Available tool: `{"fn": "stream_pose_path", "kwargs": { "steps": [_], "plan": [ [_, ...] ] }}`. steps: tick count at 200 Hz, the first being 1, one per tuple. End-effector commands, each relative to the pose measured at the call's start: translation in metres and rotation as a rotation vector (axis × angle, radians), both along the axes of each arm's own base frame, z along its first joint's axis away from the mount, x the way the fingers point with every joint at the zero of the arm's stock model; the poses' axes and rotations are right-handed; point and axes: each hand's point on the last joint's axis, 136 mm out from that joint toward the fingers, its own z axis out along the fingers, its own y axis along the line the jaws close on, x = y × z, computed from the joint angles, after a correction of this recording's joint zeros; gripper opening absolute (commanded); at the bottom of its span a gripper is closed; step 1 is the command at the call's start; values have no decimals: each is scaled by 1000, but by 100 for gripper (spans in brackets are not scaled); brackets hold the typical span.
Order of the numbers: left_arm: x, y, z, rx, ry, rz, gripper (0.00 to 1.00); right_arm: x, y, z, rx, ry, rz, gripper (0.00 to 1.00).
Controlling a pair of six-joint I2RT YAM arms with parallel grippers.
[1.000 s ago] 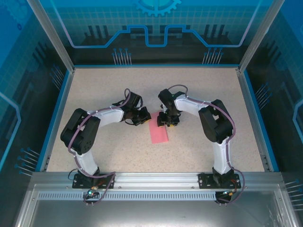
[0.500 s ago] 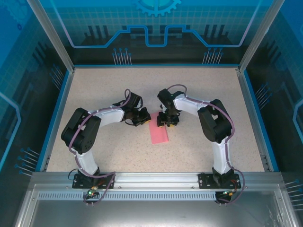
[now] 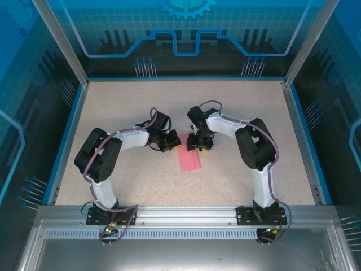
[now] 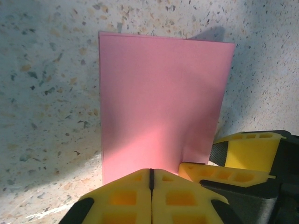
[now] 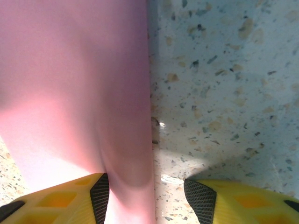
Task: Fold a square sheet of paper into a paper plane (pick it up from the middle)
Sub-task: Hold the square sheet of paper at the center of the table.
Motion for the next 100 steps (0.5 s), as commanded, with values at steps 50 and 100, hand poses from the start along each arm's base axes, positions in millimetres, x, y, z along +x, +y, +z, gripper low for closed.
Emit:
{"fn": "stream_pose_path", "kwargs": {
  "steps": [50, 100],
  "plan": [
    [-9, -14, -6, -17, 43, -53, 5, -41, -12, -86, -117, 148, 38, 56],
    [-11, -15, -10, -10, 52, -63, 3, -42, -12, -88, -122, 148, 43, 56]
  ]
}}
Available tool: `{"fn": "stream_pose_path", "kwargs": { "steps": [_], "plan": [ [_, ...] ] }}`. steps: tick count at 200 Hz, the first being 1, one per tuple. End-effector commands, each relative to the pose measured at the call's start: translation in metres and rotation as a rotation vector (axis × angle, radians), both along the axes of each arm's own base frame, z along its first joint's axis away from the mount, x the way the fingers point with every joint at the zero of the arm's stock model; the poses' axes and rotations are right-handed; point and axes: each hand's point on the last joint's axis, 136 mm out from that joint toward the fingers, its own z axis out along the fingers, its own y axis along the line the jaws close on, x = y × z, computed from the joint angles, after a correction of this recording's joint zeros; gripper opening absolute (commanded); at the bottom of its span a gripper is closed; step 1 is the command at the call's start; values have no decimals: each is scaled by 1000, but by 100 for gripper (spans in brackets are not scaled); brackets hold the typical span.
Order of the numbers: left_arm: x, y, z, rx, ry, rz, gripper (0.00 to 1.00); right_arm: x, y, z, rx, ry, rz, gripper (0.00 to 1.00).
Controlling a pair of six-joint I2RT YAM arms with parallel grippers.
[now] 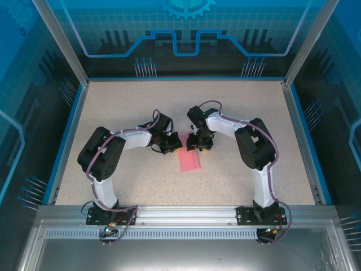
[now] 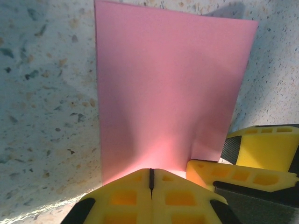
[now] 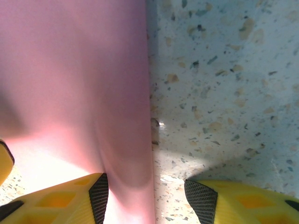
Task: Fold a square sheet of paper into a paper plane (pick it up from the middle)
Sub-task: Hold the square sheet of paper at the center of the table.
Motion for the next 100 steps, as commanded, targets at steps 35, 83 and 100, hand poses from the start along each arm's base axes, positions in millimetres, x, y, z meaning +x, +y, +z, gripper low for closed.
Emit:
{"fn": "stream_pose_path", "kwargs": {
  "steps": [35, 83, 100],
  "plan": [
    [-11, -3, -9, 27, 48, -39, 2, -43, -15, -89, -126, 145, 47, 56],
    [-24, 7, -26, 68, 93, -45, 0, -43, -15, -87, -124, 141, 43, 56],
    [-31, 11, -33, 87, 113, -48, 0, -41, -15, -84, -125, 130, 47, 56]
  ]
}}
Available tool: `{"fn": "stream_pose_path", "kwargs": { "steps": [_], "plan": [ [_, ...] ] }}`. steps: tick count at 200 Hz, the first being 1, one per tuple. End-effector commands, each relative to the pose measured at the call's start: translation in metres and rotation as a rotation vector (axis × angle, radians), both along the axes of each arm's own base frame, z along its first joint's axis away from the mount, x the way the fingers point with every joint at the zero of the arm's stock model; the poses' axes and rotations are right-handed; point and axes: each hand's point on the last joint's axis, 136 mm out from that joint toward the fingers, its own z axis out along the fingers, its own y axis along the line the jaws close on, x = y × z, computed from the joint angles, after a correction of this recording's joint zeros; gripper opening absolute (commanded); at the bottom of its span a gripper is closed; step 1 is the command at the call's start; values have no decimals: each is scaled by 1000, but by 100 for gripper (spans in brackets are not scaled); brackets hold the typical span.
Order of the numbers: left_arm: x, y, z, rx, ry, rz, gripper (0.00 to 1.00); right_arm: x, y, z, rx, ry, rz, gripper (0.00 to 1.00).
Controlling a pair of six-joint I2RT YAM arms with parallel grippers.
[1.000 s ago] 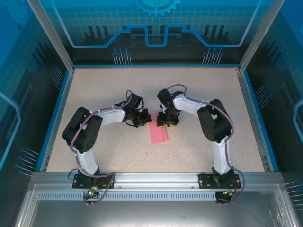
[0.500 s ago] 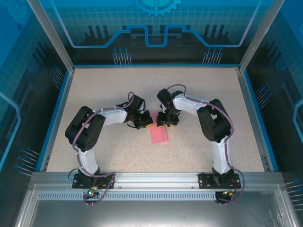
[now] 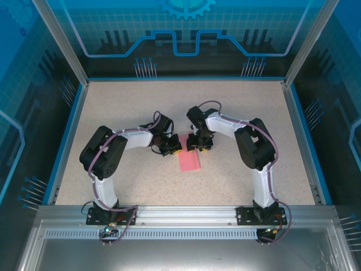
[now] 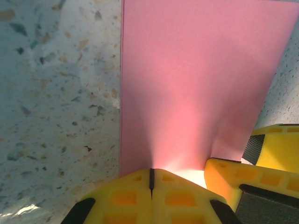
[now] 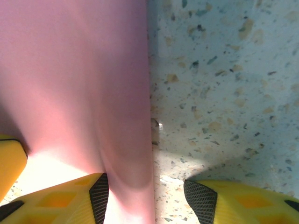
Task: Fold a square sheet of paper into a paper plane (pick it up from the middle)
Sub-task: Hold the square sheet of paper at the center of the table.
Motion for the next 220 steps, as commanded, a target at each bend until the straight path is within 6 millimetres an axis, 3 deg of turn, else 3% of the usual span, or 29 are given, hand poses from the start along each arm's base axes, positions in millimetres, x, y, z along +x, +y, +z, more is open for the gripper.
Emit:
{"fn": "stream_pose_path", "kwargs": {
  "steps": [1, 35, 63, 84, 108, 124, 134, 157, 174, 187, 220],
  "plan": [
    [-23, 9, -22, 60, 75, -32, 0, -41, -15, -83, -113, 137, 43, 56],
    [-42, 25, -43, 130, 132, -45, 0, -32, -6, -60, -61, 87, 41, 56],
    [-52, 34, -55, 171, 158, -50, 0, -10, 6, -4, 76, -23, -26, 57],
    [-55, 39, -61, 196, 172, -47, 0, 6, 0, 36, 151, -119, -109, 58],
    [-54, 41, -64, 214, 175, -40, 0, 14, -1, 63, 183, -220, -124, 57],
    [-53, 42, -66, 225, 177, -37, 0, 17, 7, 74, 231, -267, -111, 51],
    [-53, 43, -67, 230, 180, -35, 0, 17, 16, 76, 274, -275, -88, 45],
    [-54, 44, -69, 238, 187, -32, 0, 15, 44, 74, 363, -244, -9, 18],
    [-54, 45, -69, 245, 191, -31, 0, 15, 58, 65, 384, -211, 27, 5],
    [-54, 46, -68, 247, 193, -28, 0, 15, 62, 54, 380, -181, 31, 0],
    [-57, 47, -70, 257, 207, -23, 0, 18, 66, 37, 366, -153, 43, 0]
  ]
}}
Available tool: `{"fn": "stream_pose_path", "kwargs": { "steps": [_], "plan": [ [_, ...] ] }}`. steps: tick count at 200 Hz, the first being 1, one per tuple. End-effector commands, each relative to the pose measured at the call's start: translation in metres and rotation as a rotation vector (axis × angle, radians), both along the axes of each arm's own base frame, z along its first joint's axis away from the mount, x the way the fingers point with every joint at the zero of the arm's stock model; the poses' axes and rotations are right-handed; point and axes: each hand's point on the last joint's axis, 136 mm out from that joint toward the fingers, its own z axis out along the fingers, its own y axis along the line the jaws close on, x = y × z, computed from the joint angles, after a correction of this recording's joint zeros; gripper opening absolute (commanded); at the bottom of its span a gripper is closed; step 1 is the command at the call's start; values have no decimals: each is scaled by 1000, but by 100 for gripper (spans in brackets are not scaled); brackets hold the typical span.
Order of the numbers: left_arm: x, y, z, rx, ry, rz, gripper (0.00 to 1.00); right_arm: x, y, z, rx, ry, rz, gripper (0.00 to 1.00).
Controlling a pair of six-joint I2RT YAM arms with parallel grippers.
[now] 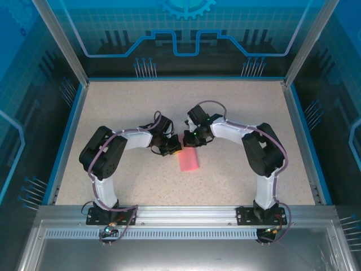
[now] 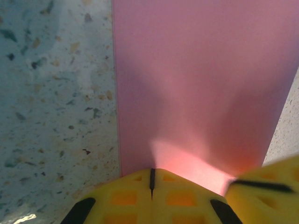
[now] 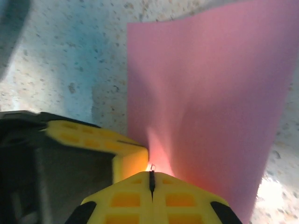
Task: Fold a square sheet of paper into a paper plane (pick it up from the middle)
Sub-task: Hold the square sheet of paper at the center of the table, then fold the square sheet of paper in half at the center of the table.
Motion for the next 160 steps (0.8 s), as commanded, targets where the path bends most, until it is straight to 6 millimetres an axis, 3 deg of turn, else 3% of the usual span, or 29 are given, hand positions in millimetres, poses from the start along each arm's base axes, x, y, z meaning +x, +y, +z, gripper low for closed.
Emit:
{"fn": "stream_pose_path", "kwargs": {
  "steps": [1, 56, 110, 160],
  "plan": [
    [-55, 46, -65, 251, 228, 15, 0, 3, 12, 0, 29, 1, 41, 0],
    [-61, 47, -69, 260, 283, 43, 0, 0, -11, -30, -70, 40, 47, 0],
    [-73, 61, -80, 326, 335, 73, 0, -3, -27, -43, -83, 60, 62, 0],
    [-90, 76, -93, 386, 380, 85, 0, -3, -58, -45, -40, 58, 42, 0]
  ]
}}
